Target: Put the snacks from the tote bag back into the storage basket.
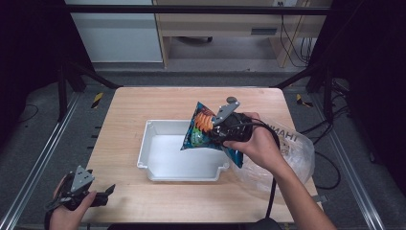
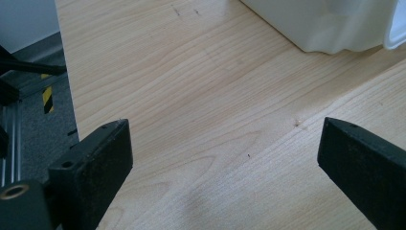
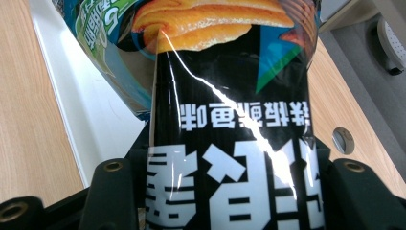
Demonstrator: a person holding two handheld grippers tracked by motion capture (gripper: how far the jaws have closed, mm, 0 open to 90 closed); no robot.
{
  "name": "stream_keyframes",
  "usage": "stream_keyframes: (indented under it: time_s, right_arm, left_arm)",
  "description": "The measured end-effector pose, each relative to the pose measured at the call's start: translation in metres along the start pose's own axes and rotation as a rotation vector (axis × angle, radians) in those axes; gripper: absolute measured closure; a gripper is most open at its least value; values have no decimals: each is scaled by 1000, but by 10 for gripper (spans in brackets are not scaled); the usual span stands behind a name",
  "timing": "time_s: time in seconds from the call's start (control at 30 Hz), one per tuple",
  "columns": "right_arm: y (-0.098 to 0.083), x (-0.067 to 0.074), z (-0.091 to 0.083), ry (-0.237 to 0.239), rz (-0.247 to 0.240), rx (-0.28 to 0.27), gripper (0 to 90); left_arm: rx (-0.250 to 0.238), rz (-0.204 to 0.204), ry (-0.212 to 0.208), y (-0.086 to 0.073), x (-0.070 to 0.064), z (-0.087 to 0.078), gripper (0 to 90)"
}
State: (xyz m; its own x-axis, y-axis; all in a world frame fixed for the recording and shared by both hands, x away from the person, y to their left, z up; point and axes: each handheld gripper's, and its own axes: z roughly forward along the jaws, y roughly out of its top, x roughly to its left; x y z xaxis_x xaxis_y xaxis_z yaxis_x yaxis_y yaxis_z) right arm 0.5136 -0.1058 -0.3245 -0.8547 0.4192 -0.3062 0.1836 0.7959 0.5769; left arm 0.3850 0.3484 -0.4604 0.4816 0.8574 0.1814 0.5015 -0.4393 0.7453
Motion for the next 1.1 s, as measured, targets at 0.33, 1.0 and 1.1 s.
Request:
stream_keyframes:
  time_s: [0.33,1.0,1.1]
  right_arm:
    - [3,3,6,2,-8,-4,433]
    - [15,9,29,34,5,-54,436]
    - [20,7,34,44,4,-58,436]
  left_arm:
    - [1,2,-1,0,0,0,44]
    - [-7,-11,5,0,2,-1,44]
    - [-5,-11,4,-1,3,-1,44]
